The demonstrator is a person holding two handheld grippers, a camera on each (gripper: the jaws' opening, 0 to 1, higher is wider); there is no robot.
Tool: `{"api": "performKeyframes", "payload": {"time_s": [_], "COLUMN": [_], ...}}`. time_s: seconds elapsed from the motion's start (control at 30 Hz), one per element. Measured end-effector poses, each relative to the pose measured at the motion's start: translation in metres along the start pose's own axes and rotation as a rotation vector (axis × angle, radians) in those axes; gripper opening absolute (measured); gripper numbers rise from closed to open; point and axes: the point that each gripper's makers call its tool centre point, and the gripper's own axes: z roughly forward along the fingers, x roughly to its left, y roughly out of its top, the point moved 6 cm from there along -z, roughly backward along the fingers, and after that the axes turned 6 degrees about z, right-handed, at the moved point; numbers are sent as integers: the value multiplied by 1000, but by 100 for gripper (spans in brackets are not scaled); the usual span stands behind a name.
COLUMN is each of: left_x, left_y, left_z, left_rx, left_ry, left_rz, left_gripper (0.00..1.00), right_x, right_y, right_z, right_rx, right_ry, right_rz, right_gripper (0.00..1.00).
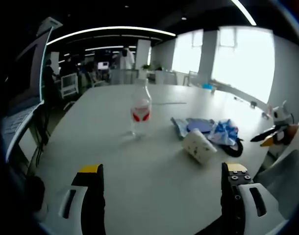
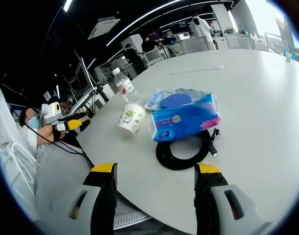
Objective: Arrange the tabletop items into an orderly group along one side of the table until the central work area is clear of visible clutter.
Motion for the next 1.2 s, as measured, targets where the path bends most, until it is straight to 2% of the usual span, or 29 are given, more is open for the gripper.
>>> {"api": "performKeyframes", "payload": {"time_s": [0.23,0.6,0.63,0.7,0.83,0.93,1.07,1.2], "left_x": [-2,-7,-6,-5,-5,-5,-5,-5], "left_y": [3,4,3,2,2,-2,-7,-5], "left_z": [1,10,10,10,8,6,4,1], "left_rx": [-13,-9,-7,-7,-10,5,7,-5], "left_ry": [3,-5,-5,-6,-5,-13,-13,-10], "left_rz": [2,-2,1,-1,-2,1,-7,-6], "left_gripper": [96,94,94,94,94,91,92,93], "right_x": [-1,5,7,12,24,31,38,45], "right_y": [6,31,38,50,72,88,99,108], "right_z": [-2,0,-1,-1,7,15,29,42], "right_rx": [-7,-47,-86,-112,-122,-143,-131,-89], "right_ry": [1,15,12,19,65,102,138,181], "right_rz": [-9,-47,-49,-63,-123,-121,-144,-206], "right_gripper": [62,60,59,58,58,59,58,58]}}
